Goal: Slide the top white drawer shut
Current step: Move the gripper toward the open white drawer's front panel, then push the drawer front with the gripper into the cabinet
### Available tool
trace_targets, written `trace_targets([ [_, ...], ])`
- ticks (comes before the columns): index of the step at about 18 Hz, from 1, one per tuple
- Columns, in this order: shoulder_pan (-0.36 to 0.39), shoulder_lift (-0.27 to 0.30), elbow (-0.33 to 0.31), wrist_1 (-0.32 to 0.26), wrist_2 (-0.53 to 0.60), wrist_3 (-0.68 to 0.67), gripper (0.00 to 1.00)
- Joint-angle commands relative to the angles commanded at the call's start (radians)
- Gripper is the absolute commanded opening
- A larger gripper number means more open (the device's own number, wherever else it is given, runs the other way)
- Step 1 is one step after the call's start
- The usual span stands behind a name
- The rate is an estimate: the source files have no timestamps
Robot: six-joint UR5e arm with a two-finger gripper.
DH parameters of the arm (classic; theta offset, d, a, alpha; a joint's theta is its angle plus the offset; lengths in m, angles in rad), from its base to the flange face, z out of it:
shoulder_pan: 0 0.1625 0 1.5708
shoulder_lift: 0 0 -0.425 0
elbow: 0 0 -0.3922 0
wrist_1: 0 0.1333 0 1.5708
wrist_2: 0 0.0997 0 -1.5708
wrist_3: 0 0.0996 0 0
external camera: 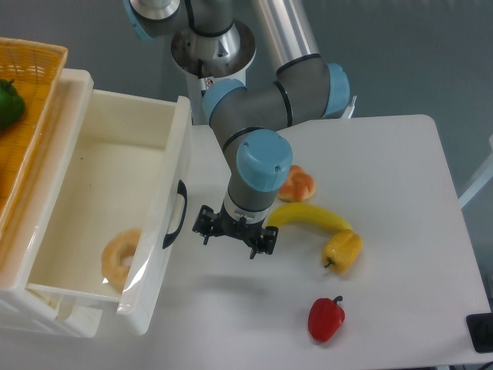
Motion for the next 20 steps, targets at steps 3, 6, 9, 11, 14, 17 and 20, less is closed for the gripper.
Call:
trace_targets([
  [3,0.0,0.0,0.0,-0.002,-0.009,0.0,1.0],
  [6,-0.002,0.0,-0.002,-0.002,-0.015,0.0,1.0],
  [9,-0.009,0.003,-0.003,-0.008,-0.015,0.0,1.0],
  [11,-0.012,0.006,-0.003,-0.008,-0.017,0.0,1.0],
  [14,-0.014,0.009,-0.003,-0.008,-0.034,0.0,1.0],
  [17,-0.023,0.009,-0.003,-0.006,-0.043,0.0,1.0],
  [20,-0.023,0.012,-0.003,-0.006,-0.043,0.0,1.0],
])
